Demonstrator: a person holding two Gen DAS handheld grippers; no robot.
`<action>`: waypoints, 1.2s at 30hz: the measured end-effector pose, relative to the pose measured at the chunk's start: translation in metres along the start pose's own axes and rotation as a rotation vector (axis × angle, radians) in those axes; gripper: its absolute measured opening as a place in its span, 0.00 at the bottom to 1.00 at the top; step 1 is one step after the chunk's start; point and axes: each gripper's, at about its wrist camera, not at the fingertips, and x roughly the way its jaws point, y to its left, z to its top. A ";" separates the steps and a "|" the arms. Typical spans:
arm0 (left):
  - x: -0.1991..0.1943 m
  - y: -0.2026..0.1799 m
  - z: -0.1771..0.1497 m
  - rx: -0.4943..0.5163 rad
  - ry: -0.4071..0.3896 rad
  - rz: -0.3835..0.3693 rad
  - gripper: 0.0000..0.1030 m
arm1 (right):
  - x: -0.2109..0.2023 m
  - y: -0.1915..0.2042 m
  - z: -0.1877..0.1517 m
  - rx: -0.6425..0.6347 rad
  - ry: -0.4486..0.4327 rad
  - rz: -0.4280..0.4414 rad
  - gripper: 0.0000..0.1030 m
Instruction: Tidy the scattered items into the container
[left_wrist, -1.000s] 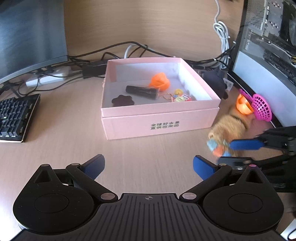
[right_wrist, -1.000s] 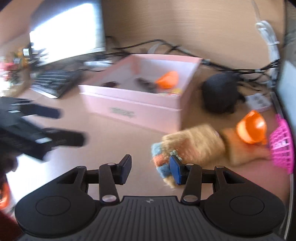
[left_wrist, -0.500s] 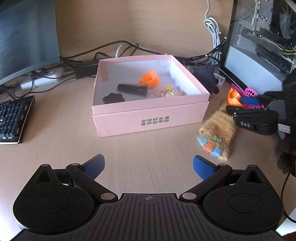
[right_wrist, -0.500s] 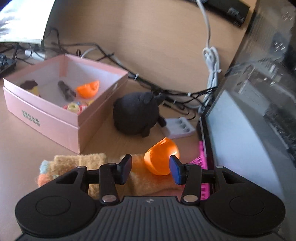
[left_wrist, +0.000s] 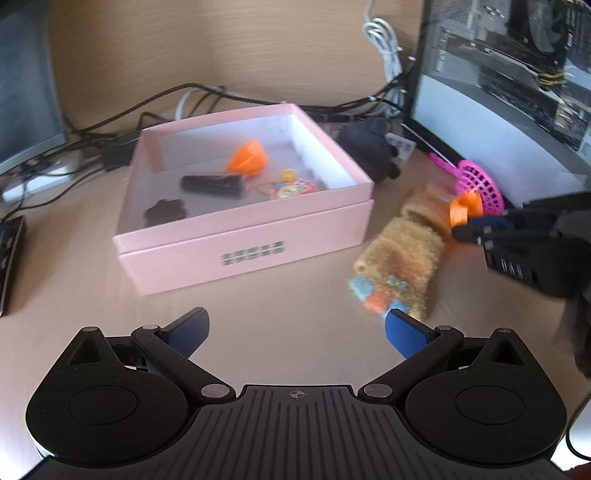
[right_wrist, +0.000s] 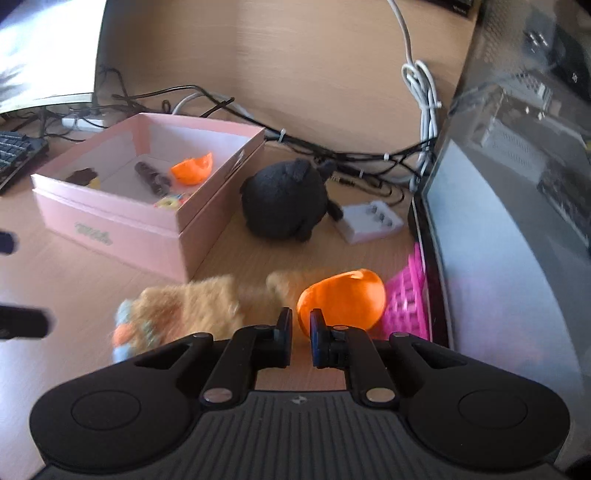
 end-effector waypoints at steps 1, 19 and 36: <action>0.002 -0.003 0.001 0.010 0.001 -0.004 1.00 | -0.004 0.001 -0.004 0.000 0.007 0.009 0.09; 0.071 -0.085 0.025 0.297 0.013 0.029 1.00 | -0.067 0.008 -0.062 0.001 0.038 0.027 0.49; 0.044 0.002 0.010 0.097 0.060 0.279 1.00 | -0.052 0.026 -0.033 -0.095 -0.058 0.082 0.68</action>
